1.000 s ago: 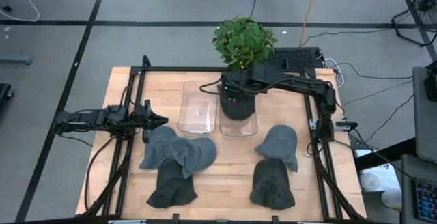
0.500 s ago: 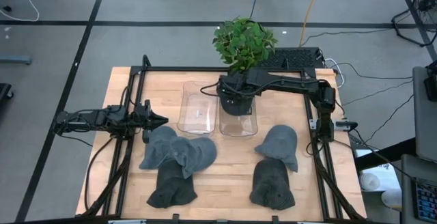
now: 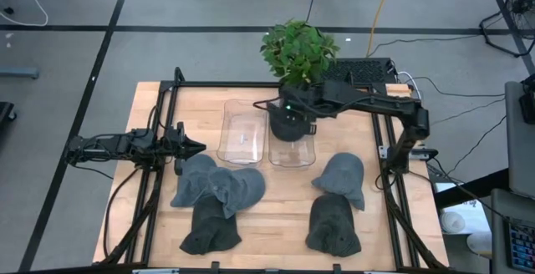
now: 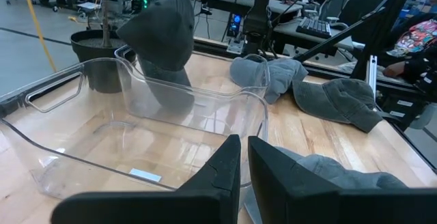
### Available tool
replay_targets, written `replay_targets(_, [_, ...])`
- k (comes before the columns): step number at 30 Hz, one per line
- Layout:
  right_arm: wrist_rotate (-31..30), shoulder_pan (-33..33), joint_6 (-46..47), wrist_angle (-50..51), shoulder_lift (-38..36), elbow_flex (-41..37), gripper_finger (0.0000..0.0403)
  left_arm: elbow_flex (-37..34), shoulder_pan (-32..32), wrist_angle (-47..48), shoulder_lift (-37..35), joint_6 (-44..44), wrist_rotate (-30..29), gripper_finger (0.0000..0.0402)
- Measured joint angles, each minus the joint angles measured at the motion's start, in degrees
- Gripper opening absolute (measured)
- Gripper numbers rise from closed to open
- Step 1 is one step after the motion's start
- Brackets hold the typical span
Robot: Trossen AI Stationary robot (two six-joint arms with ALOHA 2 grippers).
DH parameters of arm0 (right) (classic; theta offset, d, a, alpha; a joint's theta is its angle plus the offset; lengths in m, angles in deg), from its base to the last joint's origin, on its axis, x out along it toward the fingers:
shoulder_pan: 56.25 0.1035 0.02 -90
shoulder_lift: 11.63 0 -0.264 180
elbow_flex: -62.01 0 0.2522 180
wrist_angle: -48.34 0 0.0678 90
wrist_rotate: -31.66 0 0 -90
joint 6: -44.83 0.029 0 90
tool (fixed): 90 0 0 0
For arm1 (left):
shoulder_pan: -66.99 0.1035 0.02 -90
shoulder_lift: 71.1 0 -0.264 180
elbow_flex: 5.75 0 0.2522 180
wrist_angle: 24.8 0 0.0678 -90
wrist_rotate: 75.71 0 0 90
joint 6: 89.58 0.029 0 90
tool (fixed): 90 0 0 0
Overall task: Pick & Place hat
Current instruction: Put the top black cap into the right transparent bin
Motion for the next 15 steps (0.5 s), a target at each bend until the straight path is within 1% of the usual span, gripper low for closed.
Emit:
replay_targets(2, [0.91,1.09,3.19,0.21,-0.82,-0.01,0.0190,0.00,0.01,-0.02,0.01,0.00,0.00,0.0035])
replay_targets(4, [4.64,1.79,6.56,-0.31,-1.47,-0.02,0.0201,0.00,0.01,0.00,0.01,0.00,0.00,0.0035])
replay_targets(7, [11.42,2.76,10.86,-1.29,-1.78,0.00,0.0199,0.00,0.01,-0.02,0.00,0.00,0.00,0.0035])
replay_targets(8, [13.01,3.15,11.46,-2.14,-1.68,0.00,0.0191,0.00,0.01,-0.02,0.00,0.00,0.00,0.0035])
replay_targets(10, [14.11,3.86,11.09,-3.70,-1.47,-0.02,0.0164,0.00,0.01,0.00,0.01,0.00,0.00,0.0035])
replay_targets(12, [14.55,4.33,10.18,-4.20,-1.35,-0.02,0.0125,0.00,0.00,-0.02,0.01,0.00,0.00,0.0035])
replay_targets(15, [15.95,4.51,9.34,-4.28,-0.71,-0.46,0.0054,0.00,0.01,-0.01,0.00,0.00,0.00,0.0035])
